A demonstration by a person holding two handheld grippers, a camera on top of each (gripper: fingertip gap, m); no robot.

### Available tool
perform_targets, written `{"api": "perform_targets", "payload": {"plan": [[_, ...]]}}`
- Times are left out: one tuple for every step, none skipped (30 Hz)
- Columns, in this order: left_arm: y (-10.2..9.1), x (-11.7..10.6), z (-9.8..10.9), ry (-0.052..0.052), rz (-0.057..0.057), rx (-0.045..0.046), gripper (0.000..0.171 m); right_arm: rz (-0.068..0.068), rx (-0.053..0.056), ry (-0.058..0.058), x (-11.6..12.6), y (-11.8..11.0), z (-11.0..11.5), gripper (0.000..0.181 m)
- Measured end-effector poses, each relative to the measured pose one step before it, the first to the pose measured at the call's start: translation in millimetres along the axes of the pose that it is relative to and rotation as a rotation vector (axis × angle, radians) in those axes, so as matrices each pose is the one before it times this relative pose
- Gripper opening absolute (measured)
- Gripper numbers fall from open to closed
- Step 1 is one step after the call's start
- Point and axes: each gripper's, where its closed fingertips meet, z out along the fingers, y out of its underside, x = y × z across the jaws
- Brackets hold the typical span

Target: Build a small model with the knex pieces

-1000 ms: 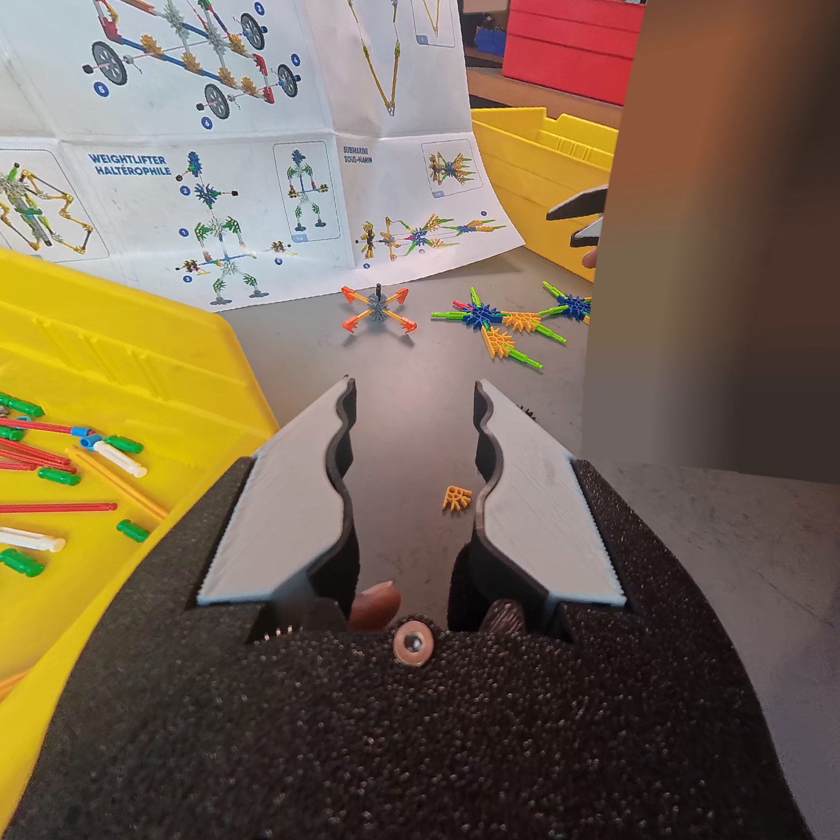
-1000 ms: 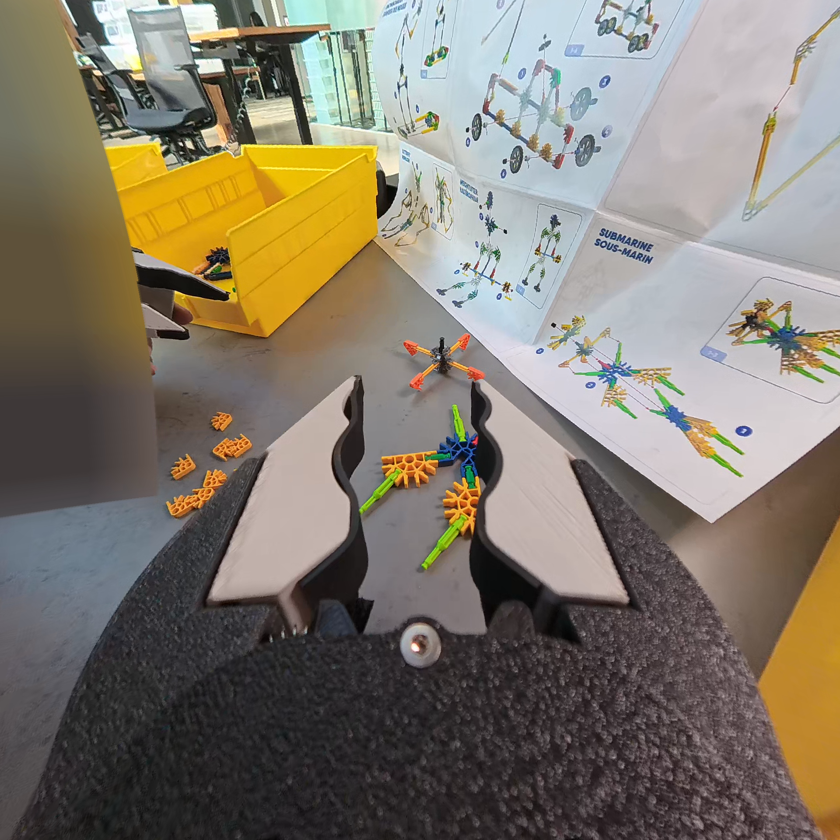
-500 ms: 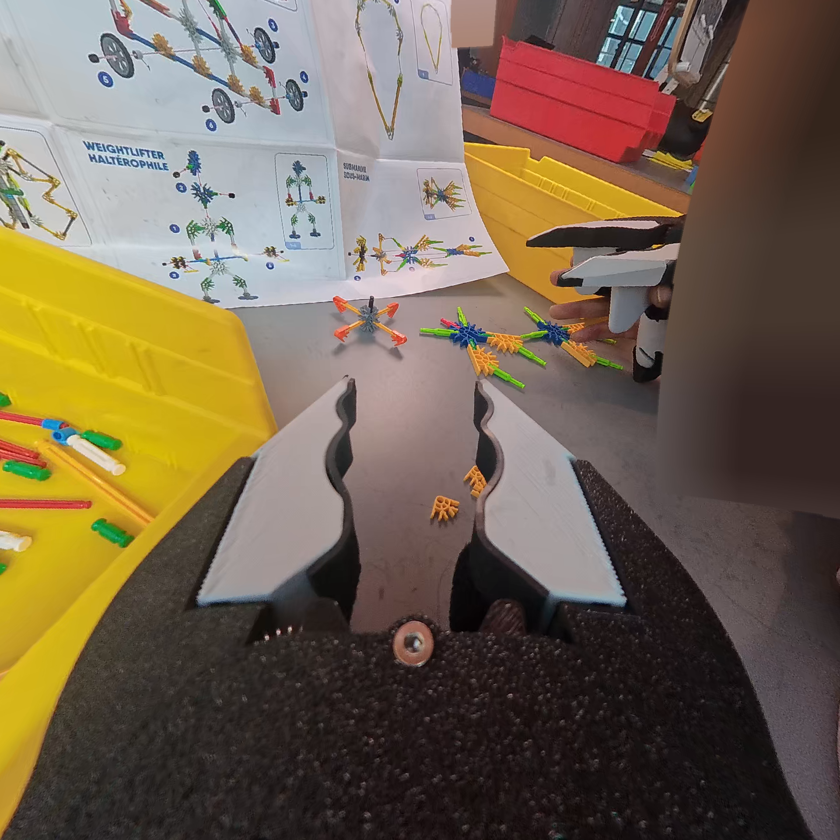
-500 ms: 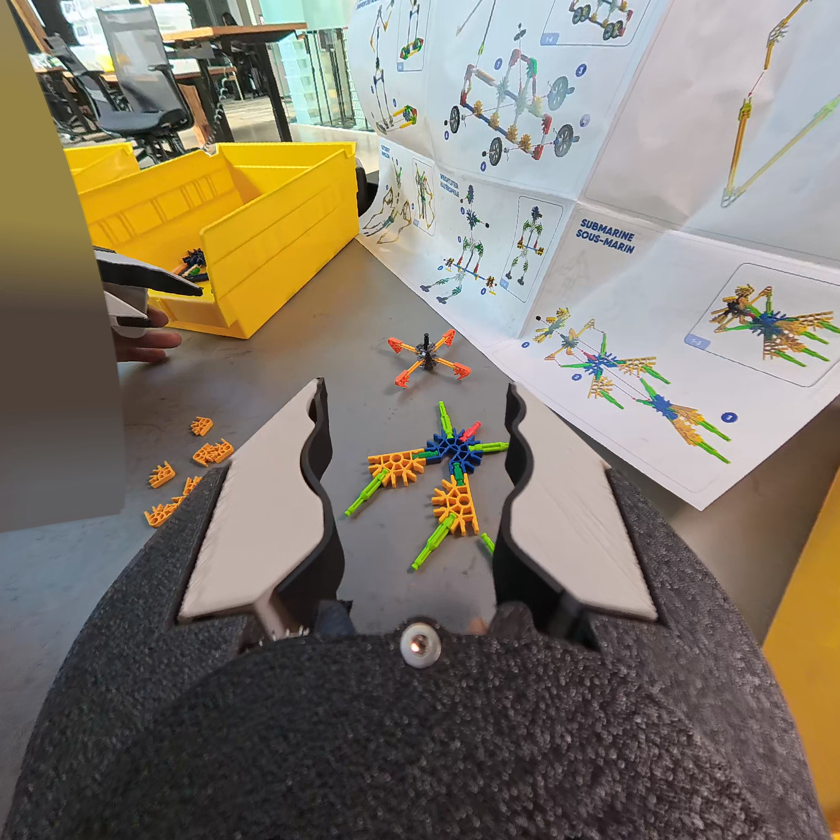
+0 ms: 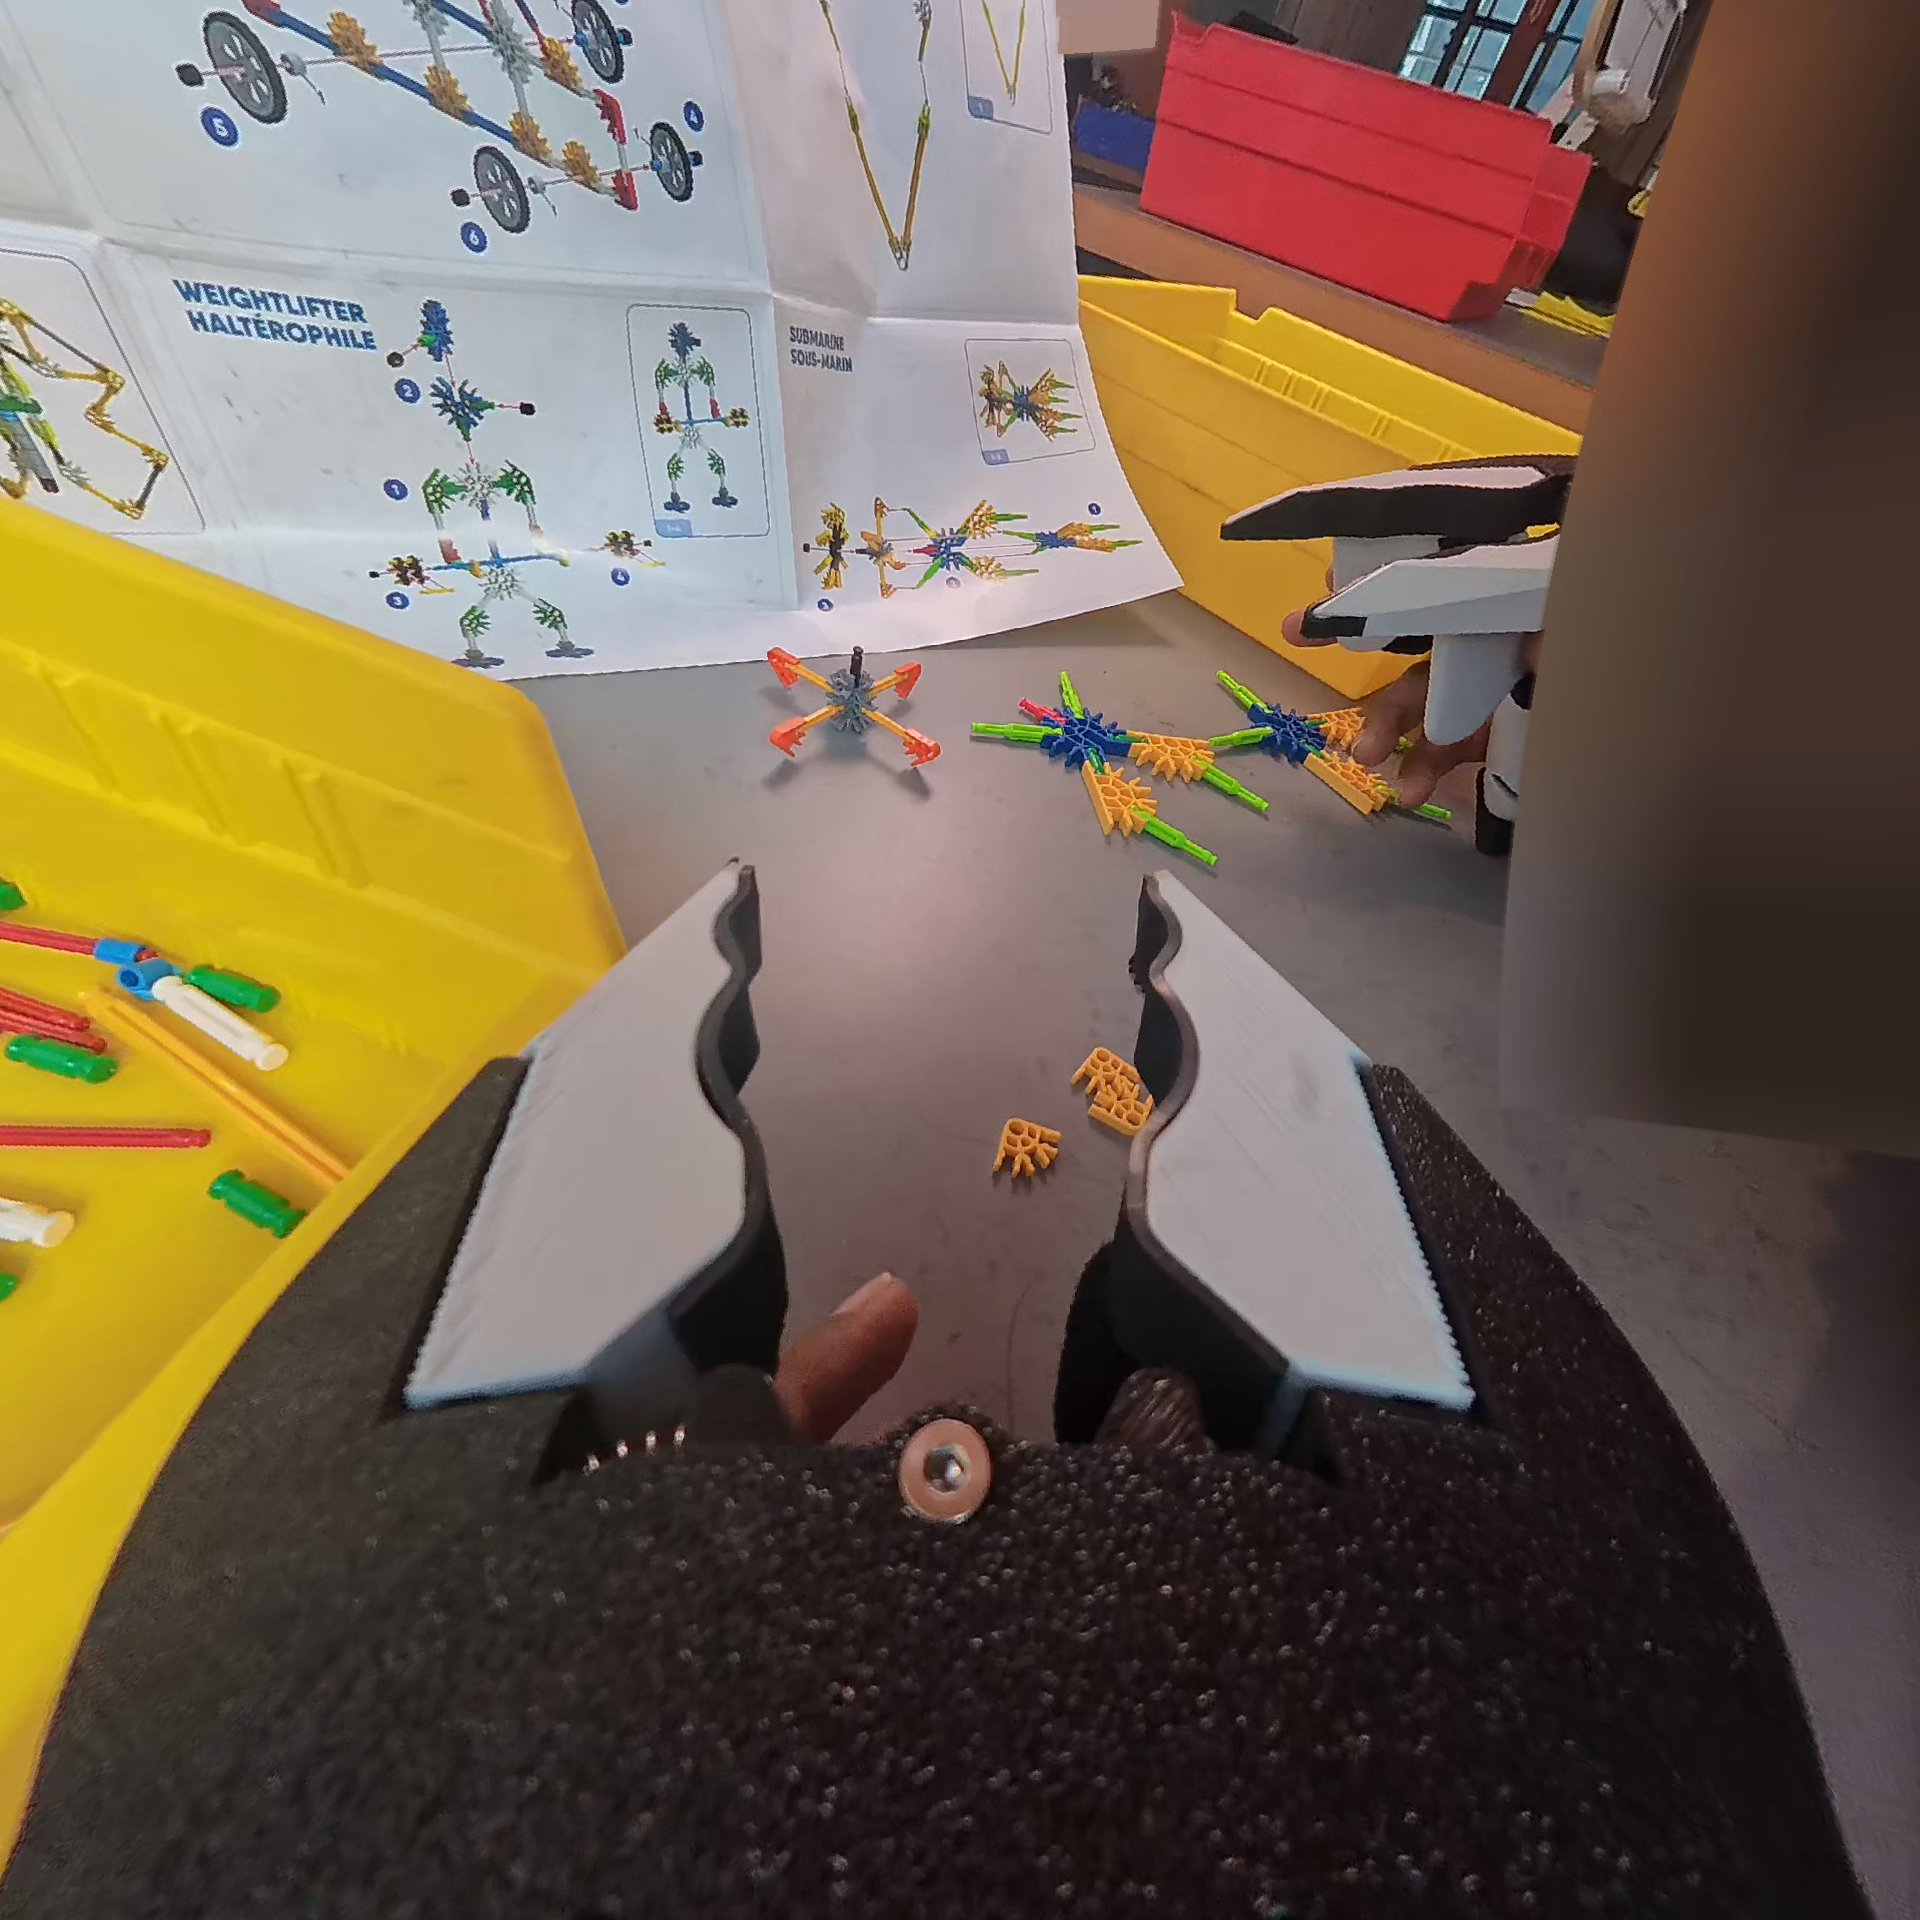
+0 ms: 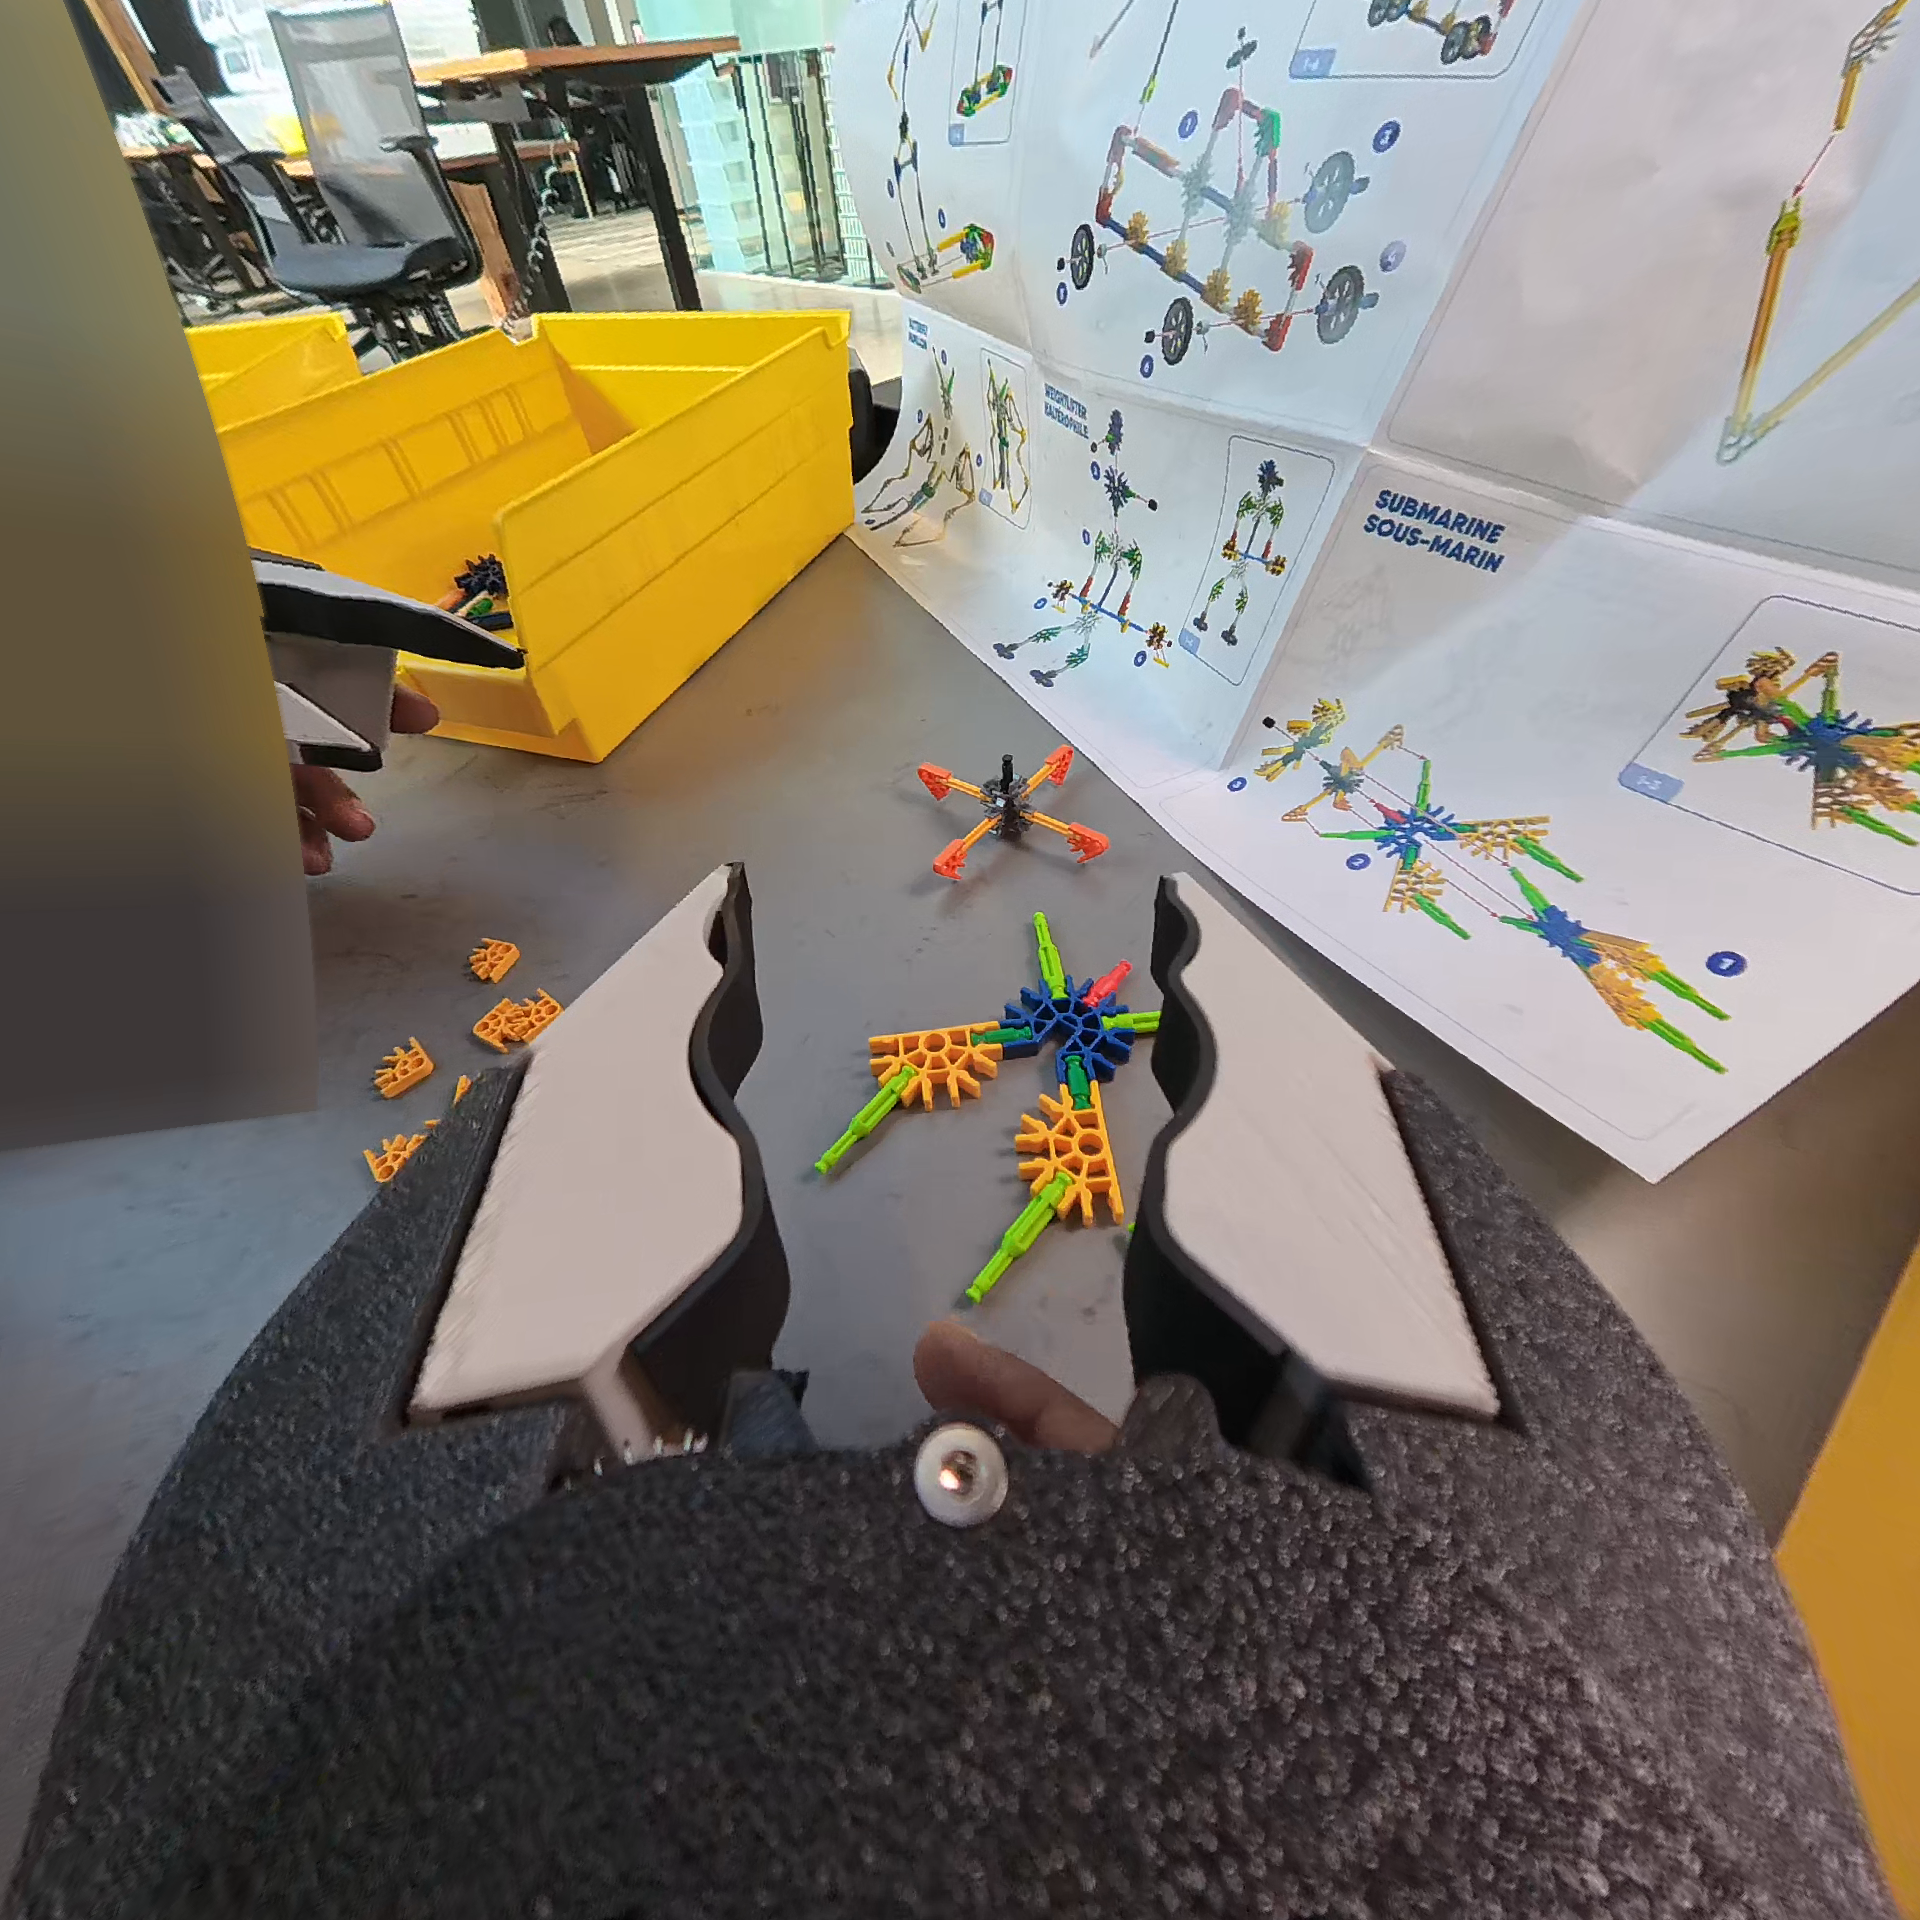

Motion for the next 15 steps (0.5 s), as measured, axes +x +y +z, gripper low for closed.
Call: {"api": "perform_targets", "payload": {"plan": [[0.11,0.04,-0.06,0.0004,0.0003,-0.00080,0.072,-0.0004,-0.0004,-0.0007,-0.18,0.14,0.08,0.075],[0.15,0.15,0.08,0.0010,-0.0006,-0.00061,0.072,0.0006,0.0004,-0.0006,0.09,-0.06,-0.04,0.074],[0.16,0.29,0.06,0.0011,0.0004,-0.00115,0.072,0.0013,0.0004,-0.0006,-0.05,-0.04,-0.05,0.074],[0.16,0.19,0.09,0.0000,0.0011,-0.00105,0.072,0.0031,-0.0013,-0.0031,-0.35,0.24,-0.02,0.073],[0.09,0.01,-0.06,-0.0009,0.0012,-0.00022,0.072,0.0048,-0.0023,-0.0052,-0.79,0.33,0.09,0.072],[0.19,-0.22,0.09,-0.0013,0.0014,-0.00082,0.072,0.0042,-0.0019,-0.0044,-0.73,0.28,0.11,0.071],[0.49,-0.39,0.22,-0.0016,0.0008,-0.00298,0.073,0.0009,-0.0006,-0.0020,-0.37,-0.04,0.03,0.071],[0.70,-0.32,0.36,-0.0002,-0.0013,-0.00465,0.074,-0.0012,0.0001,0.0001,-0.03,-0.39,-0.11,0.071],[0.61,-0.40,0.15,0.0005,-0.0023,-0.00483,0.076,-0.0018,0.0028,0.0010,0.14,-1.24,-0.46,0.070],[0.40,-0.77,-0.05,-0.0024,-0.0018,-0.00247,0.077,-0.0032,0.0084,-0.0006,-0.25,-2.96,-1.18,0.069],[-0.31,-0.64,-0.31,-0.0023,-0.0012,0.00171,0.077,-0.0066,0.0161,-0.0018,-0.55,-5.48,-2.20,0.065],[-0.57,-0.17,-0.25,0.0006,-0.0018,0.00287,0.077,-0.0114,0.0263,0.0011,-0.39,-8.38,-3.63,0.062],[0.06,-0.24,0.03,-0.0005,-0.0023,-0.00030,0.077,-0.0201,0.0322,0.0060,0.35,-11.16,-5.23,0.059],[0.89,0.29,0.36,0.0026,-0.0033,-0.00626,0.077,-0.0279,0.0360,0.0191,3.01,-13.63,-7.13,0.056],[2.23,1.34,0.80,0.0093,-0.0091,-0.01487,0.076,-0.0369,0.0387,0.0345,7.17,-15.72,-9.24,0.054]]}}
